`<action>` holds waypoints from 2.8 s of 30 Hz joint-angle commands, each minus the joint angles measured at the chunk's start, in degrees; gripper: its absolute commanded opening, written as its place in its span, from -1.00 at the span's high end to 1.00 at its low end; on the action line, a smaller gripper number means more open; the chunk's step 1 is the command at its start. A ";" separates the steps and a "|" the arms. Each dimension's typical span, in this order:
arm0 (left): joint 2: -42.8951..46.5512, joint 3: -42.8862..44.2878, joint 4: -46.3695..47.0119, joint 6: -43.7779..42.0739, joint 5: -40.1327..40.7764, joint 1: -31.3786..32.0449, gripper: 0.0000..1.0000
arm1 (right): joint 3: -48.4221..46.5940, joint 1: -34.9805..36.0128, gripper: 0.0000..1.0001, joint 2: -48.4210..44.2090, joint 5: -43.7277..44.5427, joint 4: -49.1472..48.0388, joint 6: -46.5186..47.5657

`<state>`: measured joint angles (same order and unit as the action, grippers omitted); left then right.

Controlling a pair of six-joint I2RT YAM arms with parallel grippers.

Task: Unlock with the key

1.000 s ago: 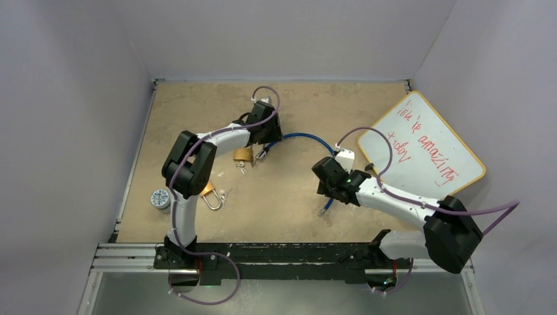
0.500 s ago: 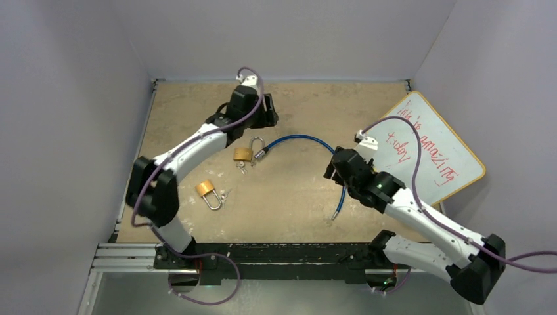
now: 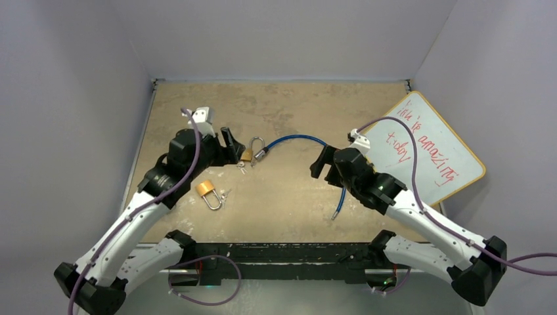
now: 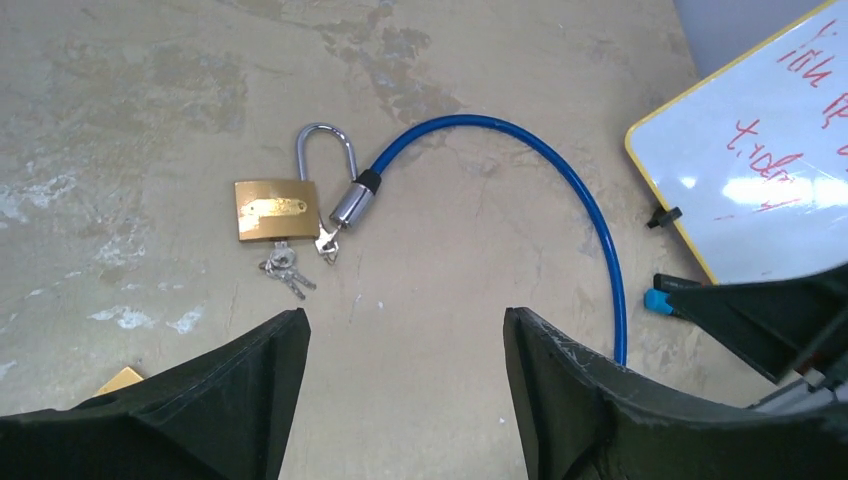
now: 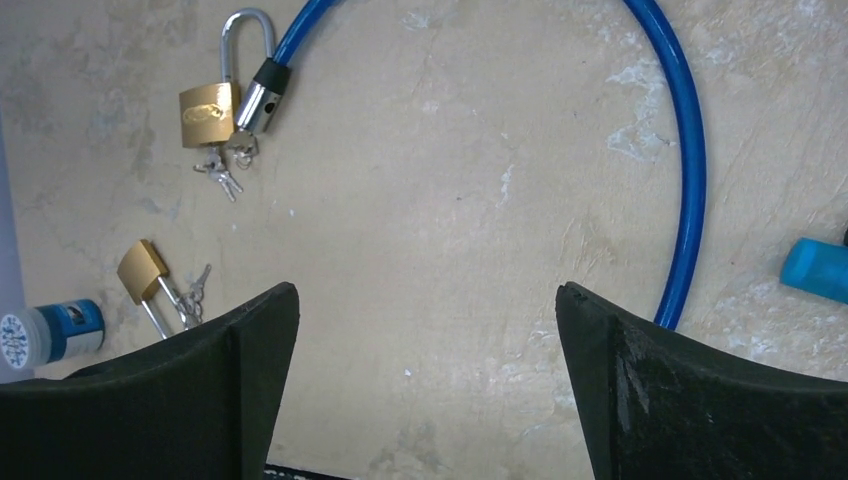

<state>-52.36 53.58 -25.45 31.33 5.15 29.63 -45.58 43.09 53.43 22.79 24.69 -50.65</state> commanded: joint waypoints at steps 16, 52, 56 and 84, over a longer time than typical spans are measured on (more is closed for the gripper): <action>8.22 -1.78 -10.76 -0.61 -1.29 -0.32 -0.39 | -5.75 0.29 -0.80 20.14 -9.39 -21.12 5.83; -22.45 -17.49 1.27 7.96 10.46 -0.32 0.37 | 4.05 0.24 -0.46 21.58 -27.53 -22.25 3.27; -22.49 -17.10 0.10 6.82 9.26 -0.30 0.63 | 4.85 0.32 -0.46 21.06 -27.60 -23.46 1.61; -15.43 -17.77 3.72 5.41 -11.96 5.45 -0.19 | 2.03 1.92 -0.37 36.88 -34.89 -36.34 0.44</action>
<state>-70.74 33.85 -22.04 37.65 -6.52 35.05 -40.80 44.05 89.76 -11.99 -11.16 -50.54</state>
